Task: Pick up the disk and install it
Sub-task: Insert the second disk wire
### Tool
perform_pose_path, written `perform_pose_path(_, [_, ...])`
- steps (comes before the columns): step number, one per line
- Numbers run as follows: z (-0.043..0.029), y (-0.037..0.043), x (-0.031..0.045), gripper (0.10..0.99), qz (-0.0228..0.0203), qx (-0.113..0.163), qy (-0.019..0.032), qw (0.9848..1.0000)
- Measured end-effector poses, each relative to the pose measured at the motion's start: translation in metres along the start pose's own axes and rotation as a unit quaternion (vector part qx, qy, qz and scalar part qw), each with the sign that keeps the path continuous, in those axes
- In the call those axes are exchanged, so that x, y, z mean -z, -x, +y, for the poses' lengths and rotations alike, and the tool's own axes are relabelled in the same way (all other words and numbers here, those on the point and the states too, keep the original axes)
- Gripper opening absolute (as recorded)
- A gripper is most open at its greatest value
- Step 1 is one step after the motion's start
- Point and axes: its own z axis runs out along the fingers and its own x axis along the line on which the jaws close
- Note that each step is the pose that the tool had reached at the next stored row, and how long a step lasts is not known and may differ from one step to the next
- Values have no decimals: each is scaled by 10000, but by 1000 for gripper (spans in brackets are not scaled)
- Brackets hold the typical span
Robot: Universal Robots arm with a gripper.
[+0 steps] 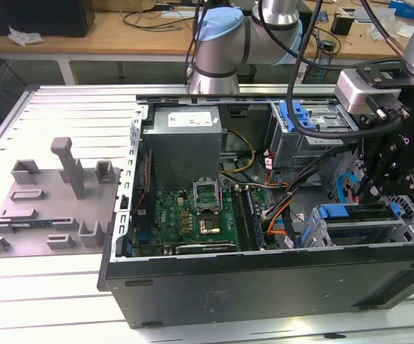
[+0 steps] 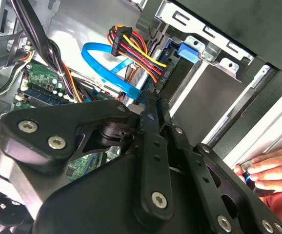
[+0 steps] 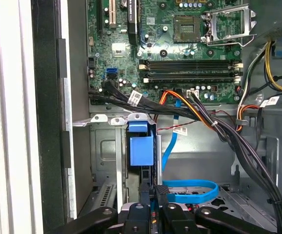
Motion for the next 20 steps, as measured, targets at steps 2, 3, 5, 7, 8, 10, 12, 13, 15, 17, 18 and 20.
perform_pose_path(2, [0,-1,-2,161,2,0,0,10000])
perform_pose_path(3, [0,-1,-4,161,1,0,0,10000])
perform_pose_path(5, [0,-1,-4,161,0,1,0,10000])
perform_pose_path(7, [0,0,-5,161,0,2,0,10000])
perform_pose_path(8, [0,-1,-5,161,0,2,0,10000])
perform_pose_path(10, [-2,-1,-7,161,0,1,0,10000])
perform_pose_path(12, [-6,0,-10,161,0,2,0,10000])
perform_pose_path(13, [-9,1,-12,161,0,2,0,10000])
perform_pose_path(15, [-12,1,-17,161,0,2,0,10000])
perform_pose_path(17, [-12,1,-21,161,1,2,0,10000])
perform_pose_path(18, [-12,2,-23,161,0,2,0,10000])
perform_pose_path(20, [-12,2,-27,161,0,2,0,10000])
